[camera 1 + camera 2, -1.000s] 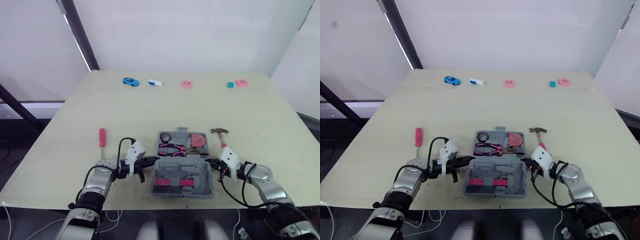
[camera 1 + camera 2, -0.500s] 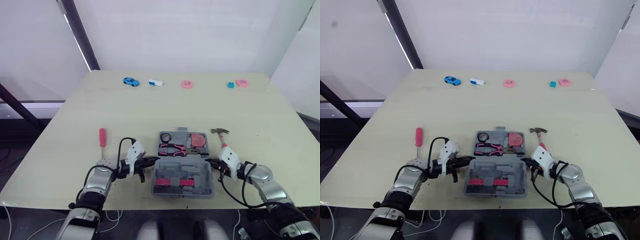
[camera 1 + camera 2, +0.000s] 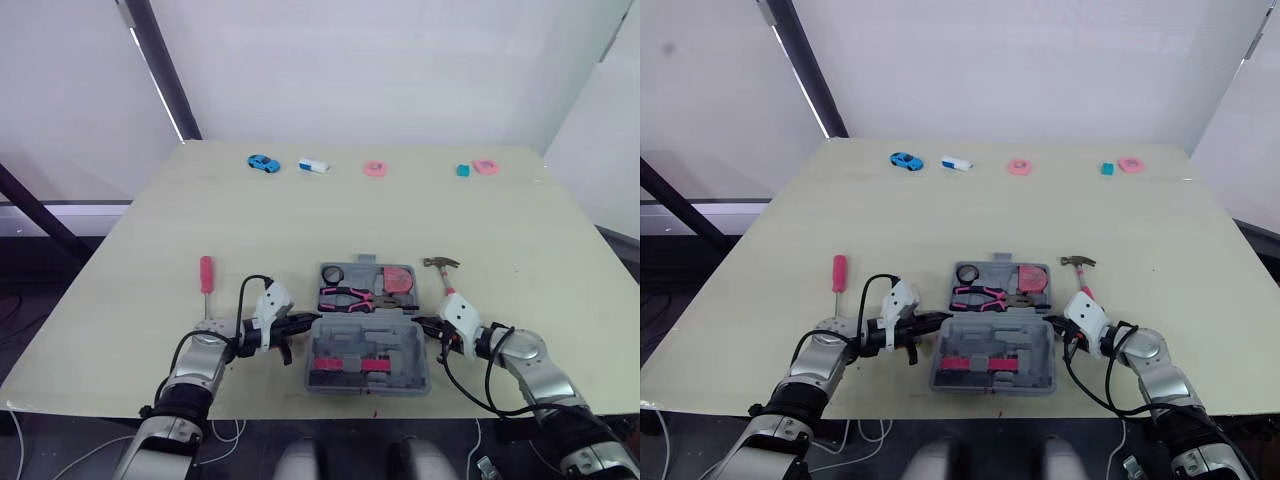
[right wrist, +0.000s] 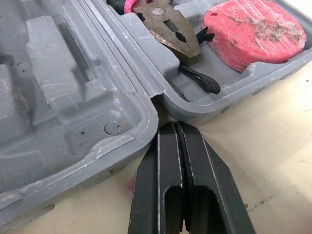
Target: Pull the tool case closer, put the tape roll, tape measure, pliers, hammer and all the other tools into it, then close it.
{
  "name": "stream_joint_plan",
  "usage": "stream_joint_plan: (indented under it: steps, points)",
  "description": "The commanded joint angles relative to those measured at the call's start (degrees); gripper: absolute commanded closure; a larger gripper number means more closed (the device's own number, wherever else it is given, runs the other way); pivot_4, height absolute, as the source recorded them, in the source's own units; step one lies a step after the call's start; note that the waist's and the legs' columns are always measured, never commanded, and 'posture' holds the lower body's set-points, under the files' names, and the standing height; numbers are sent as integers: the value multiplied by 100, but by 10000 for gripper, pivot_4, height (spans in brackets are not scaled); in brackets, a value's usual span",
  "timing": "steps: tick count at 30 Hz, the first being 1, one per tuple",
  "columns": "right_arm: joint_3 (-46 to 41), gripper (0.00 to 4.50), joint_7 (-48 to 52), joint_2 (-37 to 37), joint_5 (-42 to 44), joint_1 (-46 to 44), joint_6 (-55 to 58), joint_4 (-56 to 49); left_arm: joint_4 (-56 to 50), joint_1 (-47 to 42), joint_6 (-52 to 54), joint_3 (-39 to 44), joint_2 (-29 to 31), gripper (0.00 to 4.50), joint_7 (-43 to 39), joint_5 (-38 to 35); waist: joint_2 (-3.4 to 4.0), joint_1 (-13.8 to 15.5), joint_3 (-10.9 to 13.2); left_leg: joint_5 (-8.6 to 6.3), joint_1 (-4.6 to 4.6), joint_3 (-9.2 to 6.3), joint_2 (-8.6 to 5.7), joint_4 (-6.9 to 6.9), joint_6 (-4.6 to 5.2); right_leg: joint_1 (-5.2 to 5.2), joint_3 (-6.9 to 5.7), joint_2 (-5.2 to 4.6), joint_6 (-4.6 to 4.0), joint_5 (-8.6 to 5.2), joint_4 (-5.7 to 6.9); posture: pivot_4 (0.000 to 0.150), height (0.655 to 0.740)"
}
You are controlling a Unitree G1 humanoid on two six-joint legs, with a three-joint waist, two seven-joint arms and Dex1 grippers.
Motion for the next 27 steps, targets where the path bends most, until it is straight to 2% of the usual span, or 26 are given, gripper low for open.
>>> stream_joint_plan:
  steps: [1, 27]
  points:
    - [25, 44683, 43, 57, 70, -31, -145, -209, -375, 14, -12, -258, -184, 45000, -152, -29, 0, -3, 0, 0, 0, 0, 0, 0, 0, 0, 0, 0, 0, 0, -1, 1500, 7400]
    - [6, 44683, 48, 76, 64, -42, -170, -176, -364, 36, 25, -230, -82, 45000, -221, 2, 0, -17, 0, 0, 0, 0, 0, 0, 0, 0, 0, 0, 0, 0, -1, 1500, 7400]
